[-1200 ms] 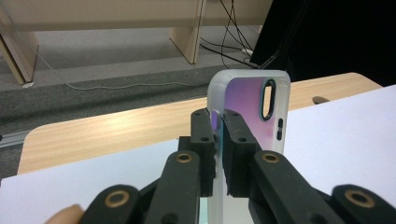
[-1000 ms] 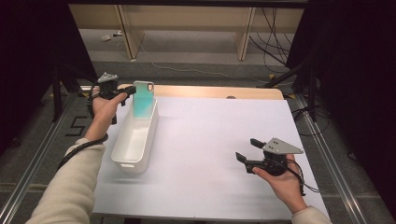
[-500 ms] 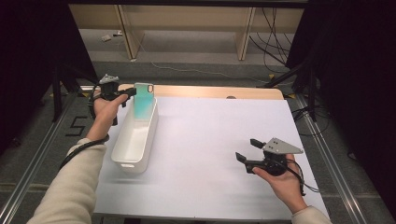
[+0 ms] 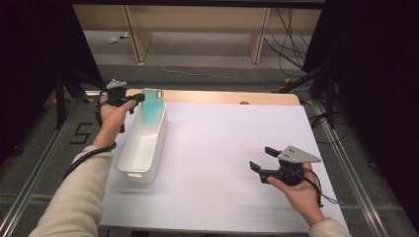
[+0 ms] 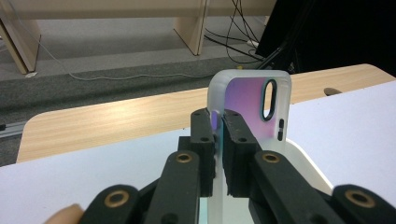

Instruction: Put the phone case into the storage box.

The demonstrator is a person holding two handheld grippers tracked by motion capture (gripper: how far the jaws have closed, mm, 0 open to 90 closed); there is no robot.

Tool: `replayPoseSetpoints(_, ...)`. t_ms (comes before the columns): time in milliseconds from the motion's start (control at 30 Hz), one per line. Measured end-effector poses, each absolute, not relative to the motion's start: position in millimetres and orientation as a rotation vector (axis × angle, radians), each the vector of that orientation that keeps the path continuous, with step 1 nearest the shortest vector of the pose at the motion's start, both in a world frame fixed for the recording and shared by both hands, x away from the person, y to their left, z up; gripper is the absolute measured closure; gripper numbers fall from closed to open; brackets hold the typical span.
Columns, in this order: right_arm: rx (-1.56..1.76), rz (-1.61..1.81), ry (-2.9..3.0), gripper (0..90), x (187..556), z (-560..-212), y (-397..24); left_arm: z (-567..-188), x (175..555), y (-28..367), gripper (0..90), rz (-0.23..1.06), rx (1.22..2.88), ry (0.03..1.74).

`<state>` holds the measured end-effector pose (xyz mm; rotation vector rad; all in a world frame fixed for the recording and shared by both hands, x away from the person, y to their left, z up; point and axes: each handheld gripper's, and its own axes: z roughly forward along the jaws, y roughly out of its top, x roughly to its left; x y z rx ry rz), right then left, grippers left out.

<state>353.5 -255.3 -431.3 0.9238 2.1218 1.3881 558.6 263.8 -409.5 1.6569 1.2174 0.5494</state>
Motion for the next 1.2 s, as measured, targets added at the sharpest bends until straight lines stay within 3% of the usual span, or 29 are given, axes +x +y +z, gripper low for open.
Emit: replayPoseSetpoints(1200,0.927,1.387,2.126,23.5,353.6,-431.3,-254.6,-413.4,561.8,262.0,83.2,0.531,1.674,1.211)
